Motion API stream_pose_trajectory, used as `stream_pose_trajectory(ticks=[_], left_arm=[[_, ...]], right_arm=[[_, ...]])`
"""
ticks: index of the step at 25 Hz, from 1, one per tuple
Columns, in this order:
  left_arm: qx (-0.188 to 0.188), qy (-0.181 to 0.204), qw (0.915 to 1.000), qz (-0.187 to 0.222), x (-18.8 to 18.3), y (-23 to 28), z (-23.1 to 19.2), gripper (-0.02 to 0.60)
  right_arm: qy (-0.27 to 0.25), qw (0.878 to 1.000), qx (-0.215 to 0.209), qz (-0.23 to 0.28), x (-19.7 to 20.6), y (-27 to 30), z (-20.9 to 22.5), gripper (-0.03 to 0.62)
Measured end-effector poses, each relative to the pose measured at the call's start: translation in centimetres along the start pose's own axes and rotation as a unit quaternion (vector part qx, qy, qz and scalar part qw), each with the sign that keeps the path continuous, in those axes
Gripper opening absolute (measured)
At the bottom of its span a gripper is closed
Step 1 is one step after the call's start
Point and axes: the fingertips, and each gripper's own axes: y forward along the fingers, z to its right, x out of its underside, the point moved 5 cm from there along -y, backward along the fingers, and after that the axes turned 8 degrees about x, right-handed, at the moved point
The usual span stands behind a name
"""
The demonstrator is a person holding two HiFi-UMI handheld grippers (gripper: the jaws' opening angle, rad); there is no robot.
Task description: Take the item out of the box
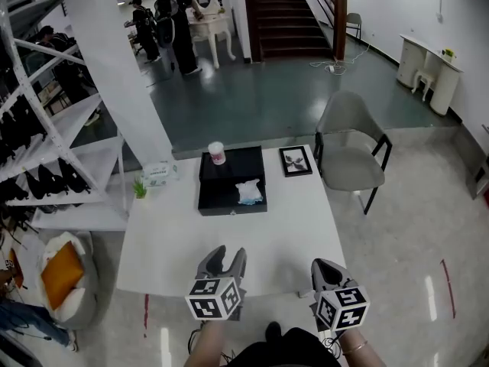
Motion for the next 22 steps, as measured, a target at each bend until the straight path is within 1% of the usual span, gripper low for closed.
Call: stream_pose_trajectory(ticks=[8, 13, 17, 22], left_arm=[[-0.007, 0.006, 0.9999, -0.005, -1.1, 2.6, -1.5, 0.192], [-0.016, 0.004, 0.9999, -0.004, -2.6, 5.1, -2.7, 0.195], [-0.027, 0.000, 0.9996, 0.000, -4.0, 7.5, -3.8, 0.196], [-0.042, 0.004, 0.9991, -0.001, -5.9, 10.3, -4.8, 0.198]], right_arm=[[0.006, 1.000, 0.003, -0.004, -0.8, 2.7, 1.1, 0.000], [0.004, 1.000, -0.001, -0.002, -2.7, 5.4, 2.4, 0.000], [0.000, 1.000, -0.013, 0.000, -4.5, 8.1, 3.2, 0.000], [-0.003, 1.000, -0.028, -0.001, -6.3, 11.4, 4.5, 0.000]])
